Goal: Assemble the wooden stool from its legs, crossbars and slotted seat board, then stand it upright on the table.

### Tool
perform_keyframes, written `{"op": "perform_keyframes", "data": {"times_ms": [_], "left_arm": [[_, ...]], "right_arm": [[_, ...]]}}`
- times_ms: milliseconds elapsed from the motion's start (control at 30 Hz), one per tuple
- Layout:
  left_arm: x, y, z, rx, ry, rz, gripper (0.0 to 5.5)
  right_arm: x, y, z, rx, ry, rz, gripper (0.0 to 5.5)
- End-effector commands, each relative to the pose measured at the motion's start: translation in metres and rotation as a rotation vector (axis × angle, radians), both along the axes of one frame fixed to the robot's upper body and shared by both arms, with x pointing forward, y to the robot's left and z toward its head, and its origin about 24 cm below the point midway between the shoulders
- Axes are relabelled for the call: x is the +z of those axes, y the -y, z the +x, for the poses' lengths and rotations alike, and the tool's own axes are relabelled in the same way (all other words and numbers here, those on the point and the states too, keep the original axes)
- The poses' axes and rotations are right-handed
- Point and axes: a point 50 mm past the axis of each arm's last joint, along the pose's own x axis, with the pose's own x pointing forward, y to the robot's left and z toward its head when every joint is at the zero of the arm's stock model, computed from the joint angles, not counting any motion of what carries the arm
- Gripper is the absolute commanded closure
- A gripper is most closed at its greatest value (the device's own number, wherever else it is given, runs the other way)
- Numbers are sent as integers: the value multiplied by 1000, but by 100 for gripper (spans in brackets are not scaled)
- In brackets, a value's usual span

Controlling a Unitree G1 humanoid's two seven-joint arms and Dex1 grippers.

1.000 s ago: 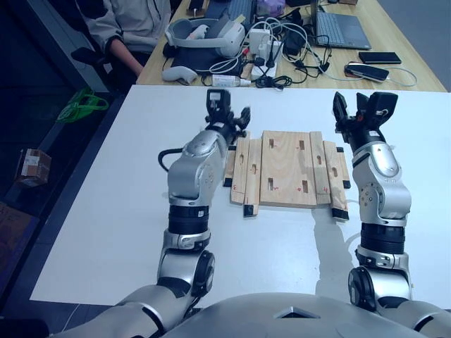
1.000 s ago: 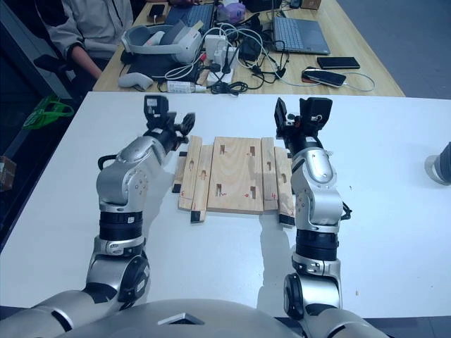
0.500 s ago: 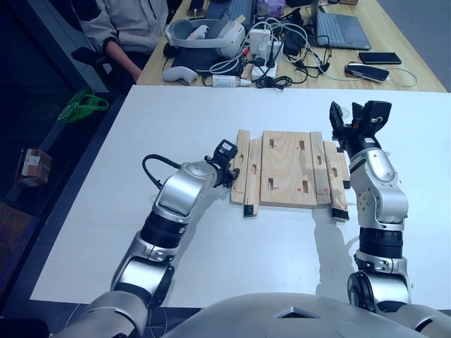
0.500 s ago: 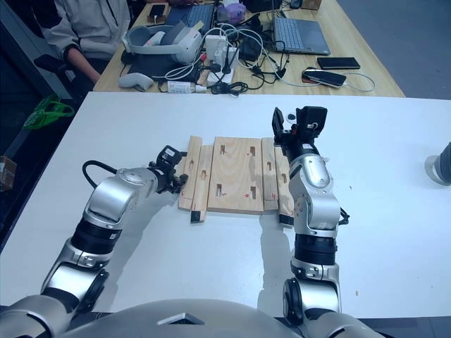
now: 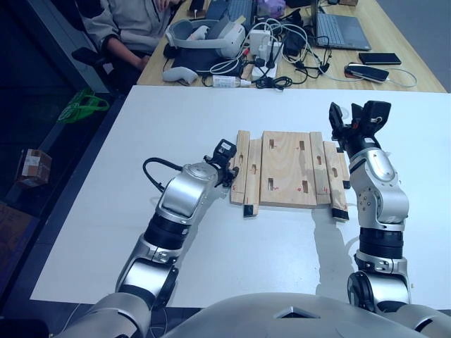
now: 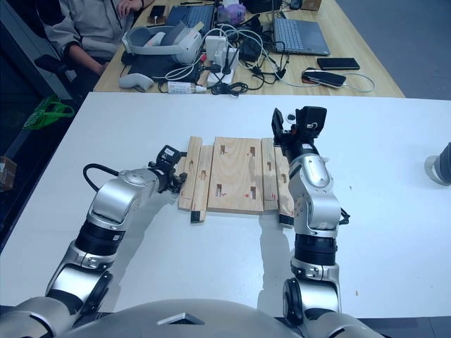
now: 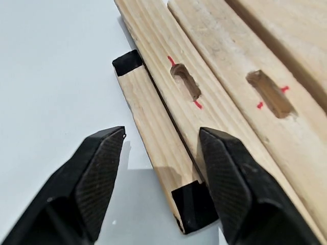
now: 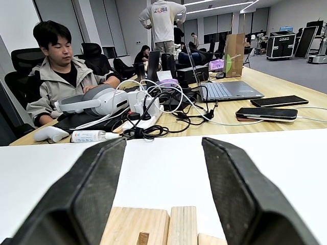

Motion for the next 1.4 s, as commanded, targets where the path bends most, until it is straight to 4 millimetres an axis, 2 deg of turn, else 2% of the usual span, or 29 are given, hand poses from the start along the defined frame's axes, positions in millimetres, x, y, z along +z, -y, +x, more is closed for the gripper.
{"op": "perform_keyframes", "data": {"times_ms": [33,167,367,733,867,1067,1233,1400], "left_arm": [[-10,-1,-2,17,-6,42,277],[-13,-2,-2,35,-10,44,277],[-11,-14,7,113,26,47,277],[-15,8,-8,16,-41,-25,277],[-11,8,-7,19,-48,-42,277],[-24,0,-13,23,-130,-19,277],[-31,-6,-17,54,-177,-53,356],[-31,-17,-14,70,-172,-42,419]], "right_arm": [[5,0,0,20,4,-9,270],[5,0,-1,29,-2,-14,270],[5,0,-1,35,-7,-15,270],[5,1,-2,36,-15,-21,270],[4,1,-2,37,-19,-20,270],[5,-2,-1,28,-23,22,270],[17,-7,4,32,-2,57,270],[17,-11,4,53,-9,14,270]]}}
